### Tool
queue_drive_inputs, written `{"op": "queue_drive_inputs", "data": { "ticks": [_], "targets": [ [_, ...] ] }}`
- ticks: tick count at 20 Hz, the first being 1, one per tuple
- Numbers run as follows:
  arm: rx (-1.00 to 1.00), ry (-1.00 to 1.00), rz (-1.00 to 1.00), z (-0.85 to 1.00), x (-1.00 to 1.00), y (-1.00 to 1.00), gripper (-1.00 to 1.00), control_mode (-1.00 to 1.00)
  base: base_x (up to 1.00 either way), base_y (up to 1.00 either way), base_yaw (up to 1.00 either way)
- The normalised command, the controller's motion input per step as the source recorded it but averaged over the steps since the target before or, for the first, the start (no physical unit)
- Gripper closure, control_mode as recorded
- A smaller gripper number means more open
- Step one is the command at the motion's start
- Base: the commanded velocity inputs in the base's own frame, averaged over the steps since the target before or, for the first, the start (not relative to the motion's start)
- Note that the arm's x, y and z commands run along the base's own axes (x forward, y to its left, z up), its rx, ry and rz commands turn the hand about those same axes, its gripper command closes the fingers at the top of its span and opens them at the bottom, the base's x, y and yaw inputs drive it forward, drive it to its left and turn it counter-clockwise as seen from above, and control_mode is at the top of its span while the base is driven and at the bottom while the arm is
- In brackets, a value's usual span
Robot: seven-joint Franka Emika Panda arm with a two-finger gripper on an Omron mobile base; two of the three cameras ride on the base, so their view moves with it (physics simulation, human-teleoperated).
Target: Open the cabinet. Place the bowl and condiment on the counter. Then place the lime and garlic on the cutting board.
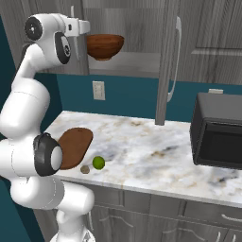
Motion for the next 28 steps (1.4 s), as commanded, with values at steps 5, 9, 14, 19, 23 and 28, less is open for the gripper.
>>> {"op": "queue_drive_inputs", "data": {
  "ticks": [5, 9, 14, 19, 23, 28],
  "targets": [
    [0.00, 0.03, 0.02, -0.31, 0.10, 0.02, 1.00, -1.00, 0.00, 0.00, 0.00],
    [0.00, 0.09, 0.03, -0.29, 0.11, 0.00, 1.00, -1.00, 0.00, 0.00, 0.00],
    [0.00, 0.08, 0.09, -0.24, 0.35, 0.02, 1.00, -1.00, 0.00, 0.00, 0.00],
    [0.00, 0.04, 0.01, -0.08, 0.12, 0.05, 1.00, -1.00, 0.00, 0.00, 0.00],
    [0.00, 0.00, 0.00, 0.00, 0.00, 0.00, 1.00, -1.00, 0.00, 0.00, 0.00],
    [0.00, 0.00, 0.00, 0.00, 0.00, 0.00, 1.00, -1.00, 0.00, 0.00, 0.00]
  ]
}}
